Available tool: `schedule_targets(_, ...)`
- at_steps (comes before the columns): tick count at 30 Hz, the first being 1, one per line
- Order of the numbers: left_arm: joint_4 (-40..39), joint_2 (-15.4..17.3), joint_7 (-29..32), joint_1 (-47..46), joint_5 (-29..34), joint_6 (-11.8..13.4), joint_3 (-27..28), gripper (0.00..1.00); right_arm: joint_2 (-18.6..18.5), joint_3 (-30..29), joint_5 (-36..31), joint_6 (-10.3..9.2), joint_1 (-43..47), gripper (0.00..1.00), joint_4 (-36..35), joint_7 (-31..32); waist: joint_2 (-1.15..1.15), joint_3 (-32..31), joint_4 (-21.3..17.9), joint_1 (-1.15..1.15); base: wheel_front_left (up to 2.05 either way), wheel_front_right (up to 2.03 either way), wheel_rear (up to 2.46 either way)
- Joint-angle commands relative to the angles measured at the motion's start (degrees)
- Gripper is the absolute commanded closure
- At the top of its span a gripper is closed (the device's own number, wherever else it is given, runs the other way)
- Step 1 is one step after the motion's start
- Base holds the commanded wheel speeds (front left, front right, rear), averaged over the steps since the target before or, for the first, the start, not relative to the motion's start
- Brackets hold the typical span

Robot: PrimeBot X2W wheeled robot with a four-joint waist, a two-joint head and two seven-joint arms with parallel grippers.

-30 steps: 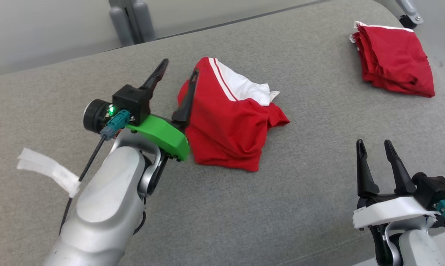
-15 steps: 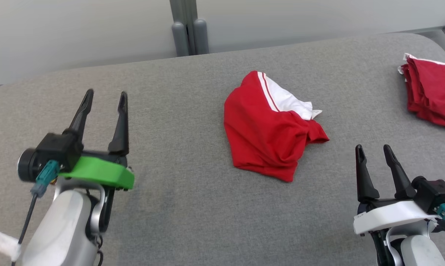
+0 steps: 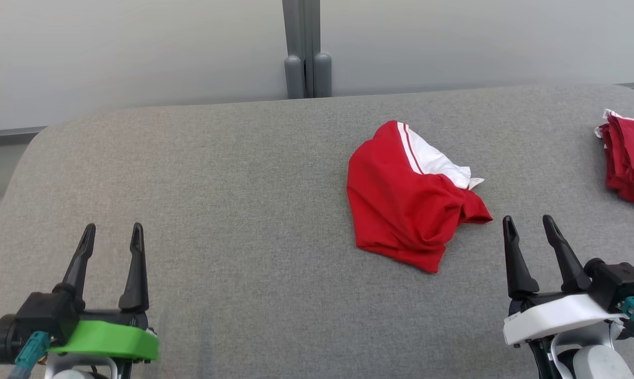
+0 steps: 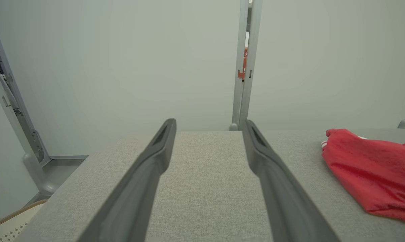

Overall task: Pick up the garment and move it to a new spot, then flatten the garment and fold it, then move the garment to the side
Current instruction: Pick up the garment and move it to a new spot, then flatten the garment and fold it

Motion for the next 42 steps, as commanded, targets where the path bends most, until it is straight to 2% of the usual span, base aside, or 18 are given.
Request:
schedule_targets(1, -0.5, -0.1, -0.2, 1.3, 0.3, -0.4, 0.6, 0.00, -0.3, 0.2, -0.1, -0.07, 0.7, 0.00, -0.5, 0.2, 0.00, 0.0, 0.0, 0.00, 0.00, 0.00, 0.00)
schedule_targets(9, -0.5, -2.2, -0.2, 4.8, 1.5, -1.4, 3.8, 0.00, -0.4, 1.0, -0.4, -0.07, 3.2, 0.00, -2.3, 1.1, 0.00, 0.0, -0.3, 0.00, 0.00, 0.00, 0.00)
schedule_targets(18, 1.5, -3.9, -0.2, 5.2, 3.1, -3.1, 4.7, 0.00, -0.5, 1.2, -0.4, -0.07, 5.0, 0.00, -3.3, 1.6, 0.00, 0.1, -0.8, 0.00, 0.00, 0.00, 0.00)
schedule_targets(42, 3.1, -6.0, -0.2, 5.2, 6.0, -5.2, 6.9, 0.00, -0.4, 0.7, -1.0, -0.07, 5.5, 0.00, -2.6, 2.1, 0.00, -0.3, -0.6, 0.00, 0.00, 0.00, 0.00)
